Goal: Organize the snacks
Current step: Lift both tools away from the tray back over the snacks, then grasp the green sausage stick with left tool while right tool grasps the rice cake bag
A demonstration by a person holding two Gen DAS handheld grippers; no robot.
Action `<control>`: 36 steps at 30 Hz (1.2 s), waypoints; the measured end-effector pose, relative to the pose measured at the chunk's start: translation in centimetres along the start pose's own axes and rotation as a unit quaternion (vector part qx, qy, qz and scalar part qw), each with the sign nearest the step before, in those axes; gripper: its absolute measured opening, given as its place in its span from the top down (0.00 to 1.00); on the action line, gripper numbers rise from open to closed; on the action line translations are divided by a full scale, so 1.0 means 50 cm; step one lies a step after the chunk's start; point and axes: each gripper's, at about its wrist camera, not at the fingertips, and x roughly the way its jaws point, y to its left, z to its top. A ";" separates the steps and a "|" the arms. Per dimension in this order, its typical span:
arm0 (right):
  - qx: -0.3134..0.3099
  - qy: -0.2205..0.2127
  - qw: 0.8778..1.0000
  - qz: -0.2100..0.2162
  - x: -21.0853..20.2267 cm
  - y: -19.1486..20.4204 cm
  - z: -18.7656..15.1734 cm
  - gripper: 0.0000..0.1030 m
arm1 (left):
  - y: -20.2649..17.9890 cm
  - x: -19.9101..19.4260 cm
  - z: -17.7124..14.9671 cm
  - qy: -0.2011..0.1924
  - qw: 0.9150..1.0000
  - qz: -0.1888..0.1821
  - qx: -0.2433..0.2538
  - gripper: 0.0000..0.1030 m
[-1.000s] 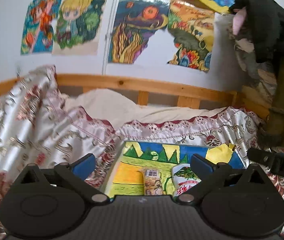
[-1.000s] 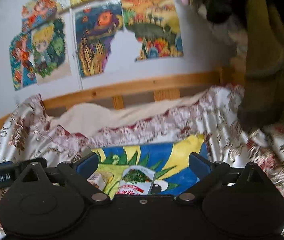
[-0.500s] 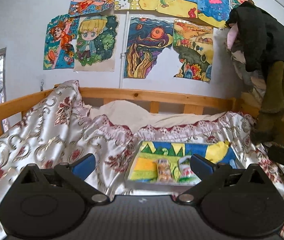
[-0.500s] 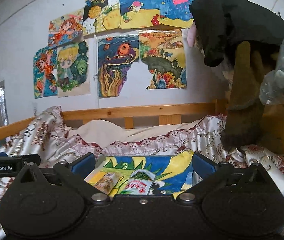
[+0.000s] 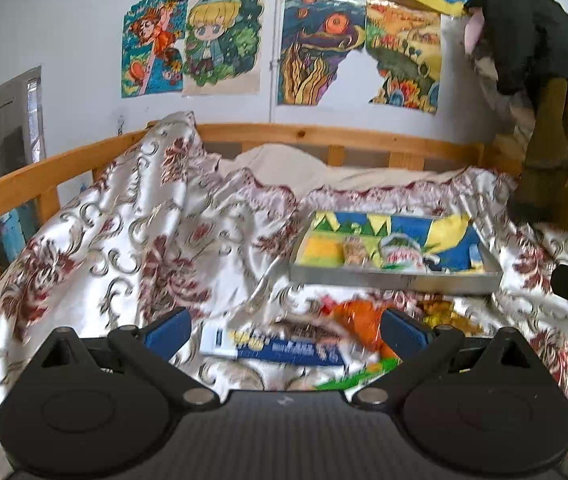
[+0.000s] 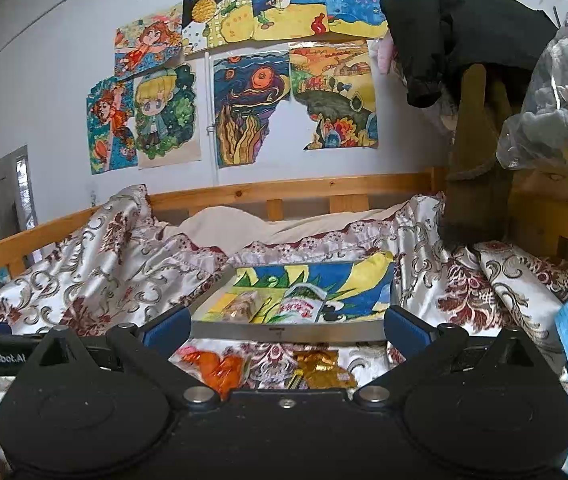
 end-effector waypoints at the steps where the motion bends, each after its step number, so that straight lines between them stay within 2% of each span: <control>1: -0.001 0.007 1.000 -0.002 -0.004 0.002 -0.005 0.01 | 0.000 -0.004 -0.005 0.004 1.000 0.001 0.000 0.00; 10: 0.011 0.105 0.994 -0.023 0.007 0.019 -0.050 0.01 | -0.021 -0.022 -0.051 0.042 0.999 0.002 0.032 0.00; 14: 0.008 0.110 0.993 -0.030 0.006 0.025 -0.060 0.01 | -0.023 -0.021 -0.068 0.060 0.997 0.011 0.040 0.00; 19: -0.010 0.133 0.991 -0.027 0.022 0.033 -0.066 0.01 | -0.016 -0.020 -0.066 0.062 0.997 0.018 0.030 0.00; 32: -0.014 0.142 0.989 -0.033 0.034 0.032 -0.068 0.01 | -0.009 -0.012 -0.065 0.072 0.997 0.028 0.025 0.00; 36: -0.020 0.147 0.988 -0.035 0.038 0.034 -0.070 0.01 | -0.007 -0.001 -0.067 0.098 0.994 0.035 0.013 0.00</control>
